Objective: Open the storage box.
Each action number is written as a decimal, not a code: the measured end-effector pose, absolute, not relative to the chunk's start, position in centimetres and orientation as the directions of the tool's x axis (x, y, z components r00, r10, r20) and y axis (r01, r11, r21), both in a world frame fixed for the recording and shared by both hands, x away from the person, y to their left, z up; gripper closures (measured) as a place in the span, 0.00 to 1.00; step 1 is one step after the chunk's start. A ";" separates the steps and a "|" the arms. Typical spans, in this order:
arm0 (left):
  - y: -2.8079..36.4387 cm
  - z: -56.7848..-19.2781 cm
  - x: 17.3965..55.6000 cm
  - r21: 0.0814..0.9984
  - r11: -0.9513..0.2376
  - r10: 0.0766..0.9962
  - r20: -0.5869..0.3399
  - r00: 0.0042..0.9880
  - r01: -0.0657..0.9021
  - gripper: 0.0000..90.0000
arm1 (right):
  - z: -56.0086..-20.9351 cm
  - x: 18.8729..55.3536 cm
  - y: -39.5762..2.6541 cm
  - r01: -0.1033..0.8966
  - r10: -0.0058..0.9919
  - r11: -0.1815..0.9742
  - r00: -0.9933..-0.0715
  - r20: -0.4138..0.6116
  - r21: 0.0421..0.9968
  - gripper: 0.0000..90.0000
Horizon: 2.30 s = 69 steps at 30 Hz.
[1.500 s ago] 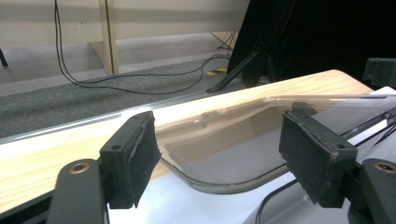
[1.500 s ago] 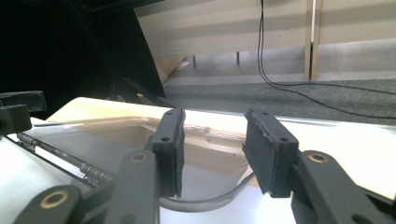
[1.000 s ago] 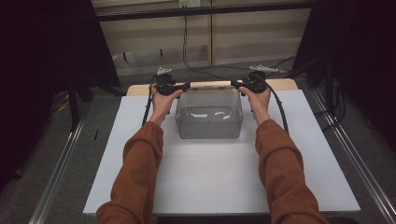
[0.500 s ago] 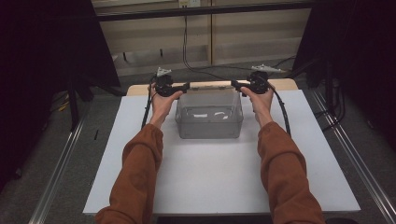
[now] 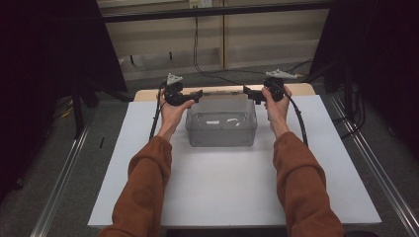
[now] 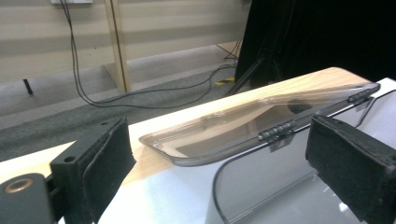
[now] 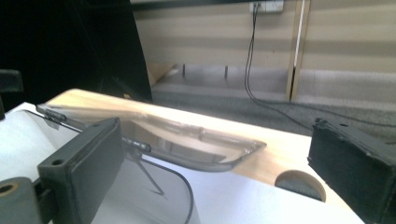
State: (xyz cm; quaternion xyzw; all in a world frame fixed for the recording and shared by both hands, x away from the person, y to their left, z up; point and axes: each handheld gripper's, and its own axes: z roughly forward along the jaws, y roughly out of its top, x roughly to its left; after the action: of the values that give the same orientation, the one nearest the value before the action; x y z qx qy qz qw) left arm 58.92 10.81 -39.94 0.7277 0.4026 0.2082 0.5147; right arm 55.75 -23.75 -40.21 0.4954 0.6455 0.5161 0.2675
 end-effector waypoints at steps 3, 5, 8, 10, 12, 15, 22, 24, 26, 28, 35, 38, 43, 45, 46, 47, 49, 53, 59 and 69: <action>10.7 -39.9 58.6 0.923 -0.154 0.793 -0.099 0.602 0.354 0.07 | -40.2 55.5 -23.7 0.341 0.918 -0.025 -0.364 0.157 0.940 0.03; 10.6 -39.8 58.4 0.925 -0.154 0.790 -0.095 0.605 0.347 0.05 | -40.2 55.3 -23.7 0.333 0.921 -0.013 -0.363 0.141 0.943 0.03; 10.4 -39.7 57.8 0.932 -0.161 0.798 -0.071 0.599 0.324 0.04 | -40.1 54.9 -23.8 0.312 0.924 -0.010 -0.361 0.128 0.950 0.02; 10.3 -39.7 57.4 0.935 -0.160 0.790 -0.070 0.609 0.316 0.04 | -40.0 54.7 -23.7 0.303 0.926 0.001 -0.361 0.114 0.953 0.02; 10.5 -39.7 57.2 0.939 -0.129 0.787 -0.100 0.609 0.320 0.04 | -39.9 54.5 -23.6 0.290 0.926 -0.001 -0.361 0.111 0.957 0.02; 10.6 -39.8 56.8 0.943 -0.126 0.782 -0.096 0.616 0.307 0.03 | -39.7 54.1 -23.4 0.278 0.926 0.014 -0.366 0.092 0.961 0.01; 10.9 -39.5 55.6 0.959 -0.118 0.774 -0.075 0.629 0.258 0.04 | -39.4 53.0 -23.1 0.248 0.924 0.029 -0.376 0.069 0.968 0.01; 10.9 -39.5 55.3 0.960 -0.116 0.774 -0.073 0.629 0.254 0.04 | -39.5 52.7 -23.1 0.246 0.925 0.046 -0.377 0.052 0.968 0.01; 11.0 -39.6 55.0 0.962 -0.120 0.769 -0.068 0.636 0.247 0.04 | -39.5 52.4 -23.0 0.242 0.926 0.052 -0.375 0.044 0.969 0.01; 11.1 -39.7 54.6 0.965 -0.108 0.763 -0.074 0.642 0.240 0.04 | -39.5 52.0 -22.8 0.237 0.922 0.042 -0.383 0.054 0.971 0.01; 11.4 -40.1 53.4 0.968 -0.087 0.777 -0.081 0.624 0.235 0.04 | -39.4 50.4 -22.5 0.200 0.919 0.063 -0.394 0.022 0.978 0.00; 11.6 -40.2 52.8 0.970 -0.080 0.776 -0.084 0.625 0.230 0.04 | -39.3 49.9 -22.5 0.201 0.920 0.076 -0.391 0.009 0.977 0.00; 12.3 -40.3 51.9 0.975 -0.072 0.776 -0.077 0.626 0.209 0.04 | -39.3 49.1 -22.6 0.191 0.922 0.075 -0.388 0.005 0.979 0.00; 12.6 -40.4 51.6 0.975 -0.067 0.781 -0.080 0.619 0.210 0.04 | -39.2 48.7 -22.7 0.184 0.924 0.078 -0.382 -0.002 0.980 0.00; 12.8 -40.4 51.4 0.976 -0.069 0.782 -0.076 0.619 0.207 0.04 | -39.2 48.6 -22.7 0.177 0.924 0.087 -0.382 -0.013 0.980 0.00; 12.9 -40.4 51.3 0.976 -0.078 0.783 -0.067 0.618 0.205 0.04 | -39.1 48.3 -22.8 0.179 0.926 0.099 -0.378 -0.025 0.979 0.00; 13.2 -40.4 50.9 0.976 -0.085 0.785 -0.060 0.617 0.203 0.04 | -39.1 47.9 -22.9 0.166 0.928 0.094 -0.371 -0.026 0.982 0.00; 14.0 -40.1 50.4 0.978 -0.087 0.793 -0.047 0.607 0.188 0.04 | -39.0 47.1 -23.3 0.158 0.929 0.103 -0.369 -0.038 0.982 0.00; 14.8 -39.8 49.5 0.980 -0.125 0.801 0.007 0.598 0.155 0.04 | -39.1 45.8 -23.8 0.146 0.926 0.122 -0.372 -0.060 0.982 0.00; 15.5 -39.5 47.4 0.985 -0.104 0.787 -0.003 0.617 0.137 0.04 | -39.2 43.8 -24.5 0.129 0.929 0.124 -0.363 -0.070 0.984 0.00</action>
State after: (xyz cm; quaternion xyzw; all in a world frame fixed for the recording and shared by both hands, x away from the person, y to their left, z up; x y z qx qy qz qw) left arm 47.45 15.47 -39.49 0.6880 0.3356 0.2804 0.5791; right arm 43.81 -24.53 -39.18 0.4115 0.6425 0.5183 0.3862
